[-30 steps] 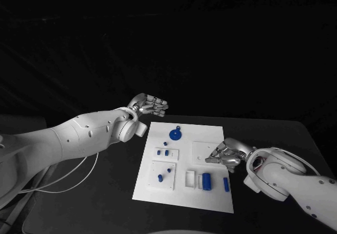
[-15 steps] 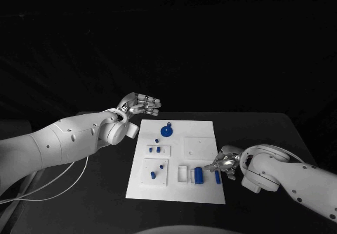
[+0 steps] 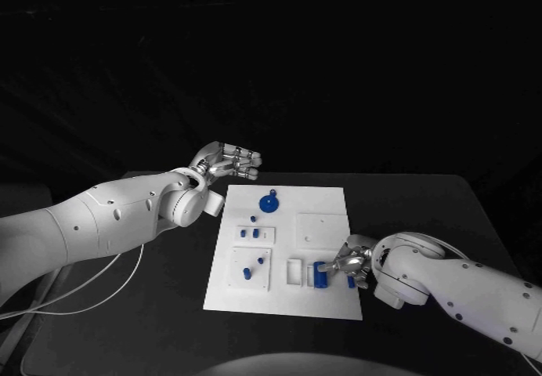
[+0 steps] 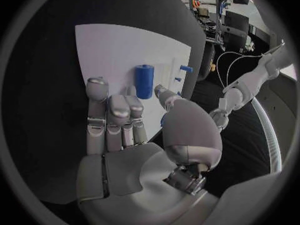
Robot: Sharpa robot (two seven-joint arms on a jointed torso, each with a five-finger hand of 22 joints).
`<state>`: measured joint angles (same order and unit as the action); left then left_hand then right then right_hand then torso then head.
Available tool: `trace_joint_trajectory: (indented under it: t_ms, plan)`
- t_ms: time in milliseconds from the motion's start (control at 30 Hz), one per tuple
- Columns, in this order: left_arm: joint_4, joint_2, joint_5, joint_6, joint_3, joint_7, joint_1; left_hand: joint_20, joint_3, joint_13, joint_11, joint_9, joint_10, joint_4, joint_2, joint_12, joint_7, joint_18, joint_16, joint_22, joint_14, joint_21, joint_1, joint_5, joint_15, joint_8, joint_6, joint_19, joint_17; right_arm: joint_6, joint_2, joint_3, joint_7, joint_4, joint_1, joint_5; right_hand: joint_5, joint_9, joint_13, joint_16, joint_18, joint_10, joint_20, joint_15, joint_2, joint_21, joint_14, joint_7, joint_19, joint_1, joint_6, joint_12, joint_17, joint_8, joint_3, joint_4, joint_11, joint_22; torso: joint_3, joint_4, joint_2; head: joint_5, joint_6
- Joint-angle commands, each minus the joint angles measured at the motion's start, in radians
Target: Assemble the parts on the task board
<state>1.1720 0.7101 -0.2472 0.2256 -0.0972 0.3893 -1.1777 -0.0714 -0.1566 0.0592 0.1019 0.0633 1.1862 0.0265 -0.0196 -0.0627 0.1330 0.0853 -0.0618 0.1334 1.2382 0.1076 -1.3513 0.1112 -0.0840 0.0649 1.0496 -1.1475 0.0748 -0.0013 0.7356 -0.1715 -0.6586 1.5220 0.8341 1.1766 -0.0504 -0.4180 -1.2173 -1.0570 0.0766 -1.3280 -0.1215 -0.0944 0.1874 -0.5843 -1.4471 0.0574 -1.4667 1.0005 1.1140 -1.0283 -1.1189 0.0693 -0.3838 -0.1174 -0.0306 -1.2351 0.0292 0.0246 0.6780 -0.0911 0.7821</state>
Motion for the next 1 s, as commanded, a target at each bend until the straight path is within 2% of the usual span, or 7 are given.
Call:
trace_joint_trajectory:
  t_ms: [33, 400, 667, 767, 867, 967, 1000]
  plan:
    - [0.003, -0.002, 0.014, -0.02, 0.001, 0.014, 0.0, -0.003, 0.005, -0.001, 0.003, 0.0, 0.002, -0.001, 0.011, 0.005, -0.001, -0.005, 0.0, -0.001, 0.0, -0.002, -0.001, -0.008, -0.006, -0.002, -0.005, -0.003, 0.001, -0.019, -0.015, 0.005, -0.014, -0.007, -0.001, 0.013, 0.002, -0.003, -0.009, 0.005, 0.001, -0.005, 0.005, 0.003, 0.012, -0.005, -0.008, 0.001, -0.045, -0.004, -0.01, 0.006, -0.006, -0.005, -0.002, -0.008, 0.0, -0.003, 0.0005, 0.0004, 0.001, -0.004, 0.006]
    - [0.003, -0.004, 0.014, -0.028, 0.001, 0.008, 0.0, -0.006, 0.028, -0.001, 0.004, -0.001, 0.0, -0.014, 0.017, 0.005, 0.0, -0.005, -0.001, -0.007, -0.003, -0.008, 0.0, -0.008, -0.008, -0.003, -0.007, -0.005, 0.002, 0.008, -0.053, 0.042, -0.02, -0.052, -0.001, 0.016, 0.002, -0.008, -0.025, 0.008, 0.001, -0.008, 0.006, 0.003, 0.013, -0.006, -0.01, 0.002, -0.045, 0.004, -0.014, 0.014, -0.018, -0.005, 0.004, -0.007, 0.001, -0.009, -0.0013, -0.0004, 0.001, -0.012, 0.017]
    - [0.002, -0.005, 0.014, -0.032, 0.001, 0.006, 0.0, -0.006, 0.033, -0.001, 0.005, 0.0, -0.003, -0.015, 0.019, 0.005, 0.0, -0.005, -0.001, -0.01, -0.005, -0.009, -0.002, -0.008, -0.009, -0.002, -0.007, -0.006, 0.001, 0.023, -0.07, 0.054, -0.026, -0.072, -0.001, 0.016, 0.002, -0.013, -0.035, 0.01, 0.001, -0.01, 0.006, 0.004, 0.01, -0.006, -0.012, 0.002, -0.046, 0.022, -0.013, 0.02, -0.027, -0.005, 0.004, 0.015, 0.001, -0.013, -0.0018, -0.0011, 0.001, -0.013, 0.02]
    - [0.002, -0.004, 0.014, -0.034, 0.001, 0.005, 0.0, -0.006, 0.033, -0.001, 0.005, 0.0, -0.002, -0.015, 0.019, 0.005, 0.0, -0.005, -0.001, -0.01, -0.005, -0.01, -0.003, -0.008, -0.009, -0.002, -0.007, -0.006, 0.001, 0.025, -0.072, 0.059, -0.027, -0.076, -0.001, 0.021, -0.005, -0.019, -0.036, 0.01, 0.001, -0.01, 0.009, 0.005, -0.006, -0.008, -0.013, 0.003, -0.046, 0.062, -0.009, 0.02, -0.027, -0.005, -0.005, 0.057, 0.001, -0.015, -0.0023, -0.0006, 0.001, -0.012, 0.021]
    - [0.002, -0.004, 0.014, -0.035, 0.001, 0.003, 0.0, -0.006, 0.034, 0.0, 0.005, 0.0, -0.002, -0.015, 0.02, 0.005, 0.001, -0.005, -0.001, -0.01, -0.004, -0.01, -0.003, -0.008, -0.008, -0.003, -0.007, -0.006, 0.001, 0.02, -0.074, 0.062, -0.028, -0.078, -0.001, 0.03, -0.078, -0.032, -0.039, 0.011, 0.003, -0.011, 0.011, 0.005, -0.057, -0.01, -0.014, -0.001, -0.046, 0.094, -0.003, 0.02, -0.026, -0.006, 0.039, 0.137, 0.0, -0.019, -0.0024, -0.0004, 0.001, -0.012, 0.021]
    - [0.002, -0.003, 0.014, -0.037, 0.001, 0.002, 0.0, -0.006, 0.034, 0.0, 0.005, 0.0, -0.002, -0.015, 0.02, 0.005, 0.001, -0.005, -0.001, -0.01, -0.004, -0.01, -0.003, -0.008, -0.008, -0.003, -0.007, -0.006, 0.001, 0.009, -0.074, 0.064, -0.029, -0.08, -0.001, 0.035, -0.133, -0.031, -0.041, 0.011, 0.001, -0.01, 0.009, 0.004, -0.088, -0.016, -0.014, -0.004, -0.046, 0.102, 0.002, 0.019, -0.025, -0.006, 0.055, 0.19, -0.003, -0.023, -0.0029, -0.001, 0.001, -0.011, 0.022]
    - [0.002, -0.003, 0.014, -0.037, 0.001, 0.002, 0.0, -0.006, 0.034, 0.0, 0.005, 0.0, -0.002, -0.015, 0.02, 0.005, 0.001, -0.005, -0.001, -0.01, -0.004, -0.01, -0.003, -0.008, -0.008, -0.003, -0.007, -0.006, 0.001, 0.007, -0.074, 0.065, -0.029, -0.08, -0.001, 0.035, -0.137, -0.031, -0.041, 0.011, 0.001, -0.011, 0.009, 0.004, -0.091, -0.016, -0.014, -0.004, -0.046, 0.101, 0.003, 0.019, -0.025, -0.006, 0.056, 0.194, -0.003, -0.024, -0.0029, -0.001, 0.001, -0.011, 0.022]
